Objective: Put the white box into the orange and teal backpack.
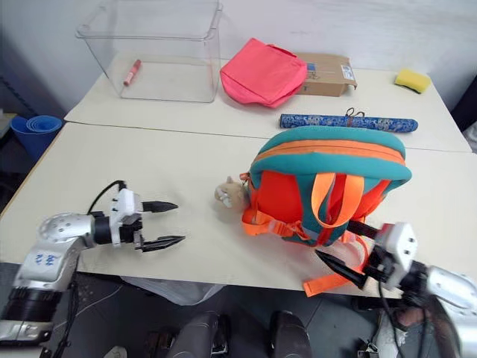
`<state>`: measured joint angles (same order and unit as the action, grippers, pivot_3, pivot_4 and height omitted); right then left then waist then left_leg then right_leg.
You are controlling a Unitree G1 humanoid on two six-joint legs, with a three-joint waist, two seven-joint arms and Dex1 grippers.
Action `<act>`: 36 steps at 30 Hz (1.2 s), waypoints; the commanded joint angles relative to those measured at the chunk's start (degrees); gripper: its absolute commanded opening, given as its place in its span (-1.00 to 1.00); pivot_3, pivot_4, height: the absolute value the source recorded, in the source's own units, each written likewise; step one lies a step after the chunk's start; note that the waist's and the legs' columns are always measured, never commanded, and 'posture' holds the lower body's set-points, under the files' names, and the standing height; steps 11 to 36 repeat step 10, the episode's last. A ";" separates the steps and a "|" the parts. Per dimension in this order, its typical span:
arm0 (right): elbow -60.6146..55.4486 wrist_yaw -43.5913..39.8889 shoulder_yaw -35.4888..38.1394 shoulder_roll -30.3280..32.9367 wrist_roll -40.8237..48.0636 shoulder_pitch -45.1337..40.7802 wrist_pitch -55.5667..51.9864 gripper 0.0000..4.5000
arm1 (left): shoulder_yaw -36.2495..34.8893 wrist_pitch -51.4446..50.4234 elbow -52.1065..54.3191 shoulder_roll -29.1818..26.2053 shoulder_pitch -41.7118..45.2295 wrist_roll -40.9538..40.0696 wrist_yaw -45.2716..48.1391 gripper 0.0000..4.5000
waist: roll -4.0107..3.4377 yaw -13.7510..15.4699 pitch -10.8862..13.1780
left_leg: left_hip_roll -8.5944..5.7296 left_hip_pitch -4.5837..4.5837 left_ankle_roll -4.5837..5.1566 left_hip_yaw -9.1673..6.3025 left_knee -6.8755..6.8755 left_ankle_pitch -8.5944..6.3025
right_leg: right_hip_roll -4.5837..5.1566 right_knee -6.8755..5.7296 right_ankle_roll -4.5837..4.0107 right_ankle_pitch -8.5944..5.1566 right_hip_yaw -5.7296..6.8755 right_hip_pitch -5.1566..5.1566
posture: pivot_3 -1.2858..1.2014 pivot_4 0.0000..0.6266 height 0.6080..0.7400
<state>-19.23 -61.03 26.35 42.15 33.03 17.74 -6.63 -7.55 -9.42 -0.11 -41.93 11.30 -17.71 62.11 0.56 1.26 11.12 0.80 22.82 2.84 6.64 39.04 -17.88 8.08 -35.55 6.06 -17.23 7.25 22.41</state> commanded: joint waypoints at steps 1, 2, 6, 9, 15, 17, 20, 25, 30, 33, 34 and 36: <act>4.46 -4.53 6.68 3.38 -0.15 1.82 2.87 1.00 | -3.21 1.35 3.23 -1.67 -2.34 -0.97 -0.91 1.00 | 0.00 0.14 0.00 | 0.00 -0.03 -0.01 0.02 -0.03 -0.04 | 0.02 0.00 0.00 0.00 -0.02 -0.01 | 0.03 -0.52 1.00; 7.66 -5.57 8.02 4.23 -1.12 1.02 5.27 1.00 | -4.01 1.07 3.42 -2.26 -3.17 -0.79 -1.38 1.00 | 0.00 0.09 0.00 | 0.00 -0.08 -0.16 0.02 -0.04 -0.13 | 0.02 0.00 0.00 0.00 -0.02 -0.04 | 0.03 -0.52 1.00; 17.83 -10.21 7.59 8.07 -5.77 -1.13 12.69 1.00 | -5.30 2.77 3.65 -3.12 -5.23 -0.73 -1.40 1.00 | -0.03 -0.01 0.01 | 0.00 -0.14 -0.11 0.09 -0.08 -0.16 | 0.01 -0.01 -0.03 -0.02 -0.05 -0.02 | 0.03 -0.52 1.00; 20.32 -9.54 6.41 7.99 -5.70 -3.90 13.09 1.00 | -5.10 4.27 2.27 -3.39 -4.32 0.24 -2.11 1.00 | -0.06 -0.03 0.03 | 0.03 -0.23 -0.09 0.14 -0.15 -0.14 | 0.00 -0.05 -0.12 -0.07 -0.06 -0.02 | 0.03 -0.52 1.00; 20.73 -9.39 6.02 7.92 -5.91 -4.56 13.24 1.00 | -4.90 4.76 1.97 -3.63 -3.99 0.55 -2.08 1.00 | -0.06 -0.03 0.03 | 0.03 -0.25 -0.10 0.15 -0.16 -0.13 | 0.00 -0.07 -0.12 -0.07 -0.07 -0.02 | 0.03 -0.52 1.00; 20.73 -9.39 6.02 7.92 -5.91 -4.56 13.24 1.00 | -4.90 4.76 1.97 -3.63 -3.99 0.55 -2.08 1.00 | -0.06 -0.03 0.03 | 0.03 -0.25 -0.10 0.15 -0.16 -0.13 | 0.00 -0.07 -0.12 -0.07 -0.07 -0.02 | 0.03 -0.52 1.00; 20.73 -9.39 6.02 7.92 -5.91 -4.56 13.24 1.00 | -4.90 4.76 1.97 -3.63 -3.99 0.55 -2.08 1.00 | -0.06 -0.03 0.03 | 0.03 -0.25 -0.10 0.15 -0.16 -0.13 | 0.00 -0.07 -0.12 -0.07 -0.07 -0.02 | 0.03 -0.52 1.00; 20.73 -9.39 6.02 7.92 -5.91 -4.56 13.24 1.00 | -4.90 4.76 1.97 -3.63 -3.99 0.55 -2.08 1.00 | -0.06 -0.03 0.03 | 0.03 -0.25 -0.10 0.15 -0.16 -0.13 | 0.00 -0.07 -0.12 -0.07 -0.07 -0.02 | 0.03 -0.52 1.00; 20.73 -9.39 6.02 7.92 -5.91 -4.56 13.24 1.00 | -4.90 4.76 1.97 -3.63 -3.99 0.55 -2.08 1.00 | -0.06 -0.03 0.03 | 0.03 -0.25 -0.10 0.15 -0.16 -0.13 | 0.00 -0.07 -0.12 -0.07 -0.07 -0.02 | 0.03 -0.52 1.00; 20.73 -9.39 6.02 7.92 -5.91 -4.56 13.24 1.00 | -4.90 4.76 1.97 -3.63 -3.99 0.55 -2.08 1.00 | -0.06 -0.03 0.03 | 0.03 -0.25 -0.10 0.15 -0.16 -0.13 | 0.00 -0.07 -0.12 -0.07 -0.07 -0.02 | 0.03 -0.52 1.00; 20.73 -9.39 6.02 7.92 -5.91 -4.56 13.24 1.00 | -4.90 4.76 1.97 -3.63 -3.99 0.55 -2.08 1.00 | -0.06 -0.03 0.03 | 0.03 -0.25 -0.10 0.15 -0.16 -0.13 | 0.00 -0.07 -0.12 -0.07 -0.07 -0.02 | 0.03 -0.52 1.00; 20.73 -9.39 6.02 7.92 -5.91 -4.56 13.24 1.00 | -4.90 4.76 1.97 -3.63 -3.99 0.55 -2.08 1.00 | -0.06 -0.03 0.03 | 0.03 -0.25 -0.10 0.15 -0.16 -0.13 | 0.00 -0.07 -0.12 -0.07 -0.07 -0.02 | 0.03 -0.52 1.00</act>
